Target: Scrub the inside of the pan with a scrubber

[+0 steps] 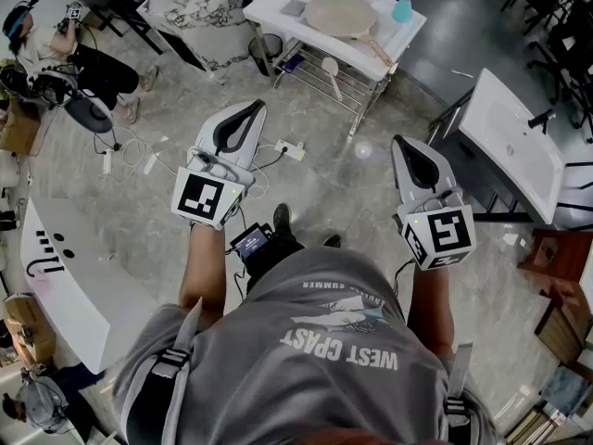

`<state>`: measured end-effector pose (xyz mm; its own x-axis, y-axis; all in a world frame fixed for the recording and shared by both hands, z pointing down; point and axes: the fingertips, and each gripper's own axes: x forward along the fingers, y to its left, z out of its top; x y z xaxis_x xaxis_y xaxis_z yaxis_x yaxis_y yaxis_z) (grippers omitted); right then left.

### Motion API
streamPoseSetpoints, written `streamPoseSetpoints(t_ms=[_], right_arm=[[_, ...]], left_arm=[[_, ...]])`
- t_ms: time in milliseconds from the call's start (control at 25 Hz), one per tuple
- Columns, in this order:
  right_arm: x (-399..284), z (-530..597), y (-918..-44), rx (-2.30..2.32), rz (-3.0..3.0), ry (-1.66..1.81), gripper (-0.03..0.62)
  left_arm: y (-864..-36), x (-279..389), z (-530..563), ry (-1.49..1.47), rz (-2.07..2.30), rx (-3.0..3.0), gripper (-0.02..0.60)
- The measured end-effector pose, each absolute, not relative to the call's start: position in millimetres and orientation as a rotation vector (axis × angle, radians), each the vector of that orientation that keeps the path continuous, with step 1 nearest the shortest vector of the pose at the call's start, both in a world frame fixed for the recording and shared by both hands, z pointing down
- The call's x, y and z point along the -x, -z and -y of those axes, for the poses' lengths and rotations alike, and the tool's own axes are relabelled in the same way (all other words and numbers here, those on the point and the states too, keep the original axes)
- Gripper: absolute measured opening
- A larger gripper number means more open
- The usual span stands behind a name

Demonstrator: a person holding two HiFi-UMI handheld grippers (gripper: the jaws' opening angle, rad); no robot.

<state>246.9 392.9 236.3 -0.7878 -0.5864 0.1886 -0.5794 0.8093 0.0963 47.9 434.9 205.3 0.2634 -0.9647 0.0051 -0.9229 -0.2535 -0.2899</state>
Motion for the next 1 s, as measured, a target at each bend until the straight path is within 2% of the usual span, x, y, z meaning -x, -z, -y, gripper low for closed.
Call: streamPoseSetpoints(t_ms=[720, 1000], right_arm=[[-227, -394, -254, -0.877, 2.777, 0.028, 0.000], [-212, -385, -255, -0.914, 2.821, -0.083, 0.000]], left_arm=[[-214, -34, -436, 0.268, -1.760, 2.309, 0.002], [-222, -15, -427, 0.284, -1.744, 2.337, 0.002]])
